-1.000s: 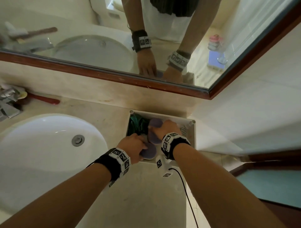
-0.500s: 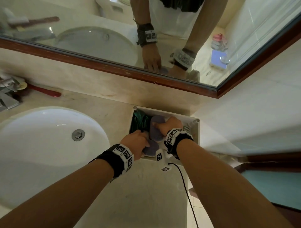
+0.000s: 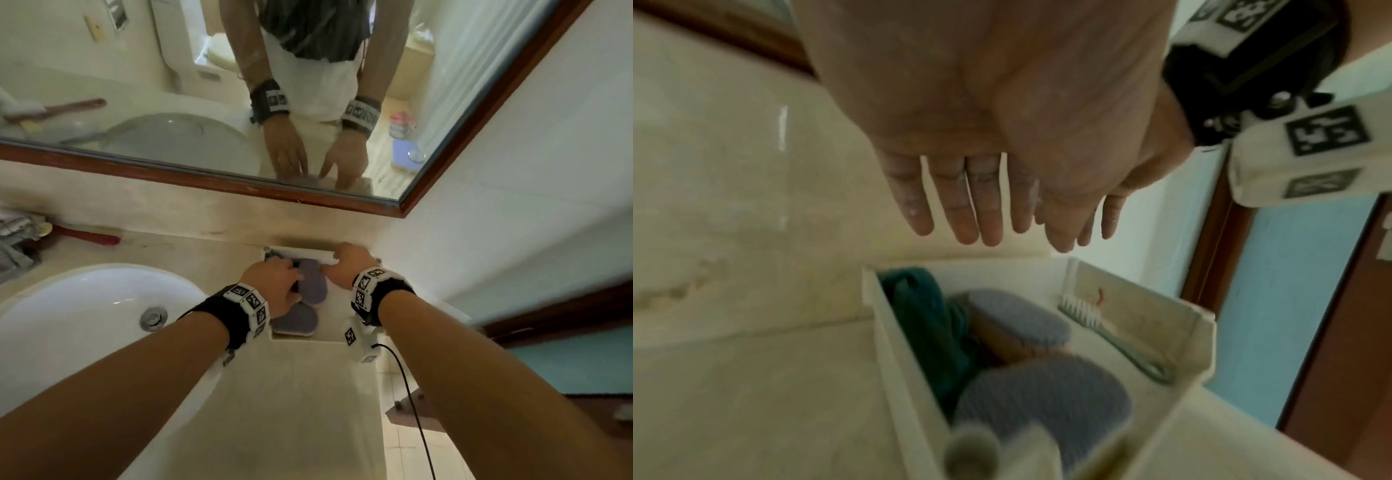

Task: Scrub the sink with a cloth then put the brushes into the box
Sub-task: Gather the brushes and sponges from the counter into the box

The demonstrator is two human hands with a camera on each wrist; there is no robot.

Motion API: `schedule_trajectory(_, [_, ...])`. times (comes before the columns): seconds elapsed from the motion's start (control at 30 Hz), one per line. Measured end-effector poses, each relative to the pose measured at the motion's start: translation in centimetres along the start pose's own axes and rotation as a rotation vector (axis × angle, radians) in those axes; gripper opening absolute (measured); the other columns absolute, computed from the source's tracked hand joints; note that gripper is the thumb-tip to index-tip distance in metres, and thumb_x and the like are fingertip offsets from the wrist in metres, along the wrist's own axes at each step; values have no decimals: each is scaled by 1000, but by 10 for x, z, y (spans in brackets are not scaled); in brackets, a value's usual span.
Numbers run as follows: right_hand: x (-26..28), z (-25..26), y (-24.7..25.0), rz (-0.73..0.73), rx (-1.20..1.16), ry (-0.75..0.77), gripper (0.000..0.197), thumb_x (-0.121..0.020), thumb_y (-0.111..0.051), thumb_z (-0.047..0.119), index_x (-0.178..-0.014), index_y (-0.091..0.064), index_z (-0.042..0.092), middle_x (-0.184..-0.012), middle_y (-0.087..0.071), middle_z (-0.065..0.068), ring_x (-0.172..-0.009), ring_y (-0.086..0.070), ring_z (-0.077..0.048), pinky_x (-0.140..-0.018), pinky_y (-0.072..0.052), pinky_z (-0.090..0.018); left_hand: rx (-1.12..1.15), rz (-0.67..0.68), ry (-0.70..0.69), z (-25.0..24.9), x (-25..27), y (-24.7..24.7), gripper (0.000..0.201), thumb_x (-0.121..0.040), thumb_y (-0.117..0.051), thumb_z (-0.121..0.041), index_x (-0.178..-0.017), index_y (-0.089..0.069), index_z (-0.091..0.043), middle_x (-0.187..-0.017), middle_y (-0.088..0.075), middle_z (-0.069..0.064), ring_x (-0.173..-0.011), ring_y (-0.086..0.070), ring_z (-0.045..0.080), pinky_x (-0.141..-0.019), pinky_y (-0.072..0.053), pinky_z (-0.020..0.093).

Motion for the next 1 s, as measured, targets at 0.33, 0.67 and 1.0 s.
schedule_trajectory(0.33, [107, 34, 136, -284, 189, 193, 33, -94, -49, 36, -122, -55, 20, -125, -58, -4, -113, -56, -25, -90, -49, -36, -9, -221, 76, -2, 38, 151, 38, -94, -46, -49, -123, -57, -28, -128, -55, -3, -113, -55, 22, -95, -46, 37])
schedule_trajectory(0.67, [210, 100, 265, -614, 176, 488, 26, -89, -55, 39, -110, -59, 25, -113, -60, 2, -103, -57, -20, -87, -50, -38, -102, -543, 271, -14, 169, 293, 42, -98, -34, -47, -116, -63, -22, -120, -62, 1, -109, -58, 23, -84, -45, 34])
schedule_trajectory(1.0, [293, 205, 281, -696, 172, 764, 27, -89, -58, 41, -110, -59, 24, -108, -61, 4, -101, -58, -19, -87, -51, -39, -181, -652, 474, -10, 313, 356, 40, -98, -37, -46, -118, -62, -23, -122, -62, -1, -107, -59, 20, -83, -44, 32])
Point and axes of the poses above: each hand's wrist, its own x-axis away from the middle knuckle, its own y-axis out of the back of the hand, z = x × y, the point moved 7 cm from there along -x, towards the middle knuckle
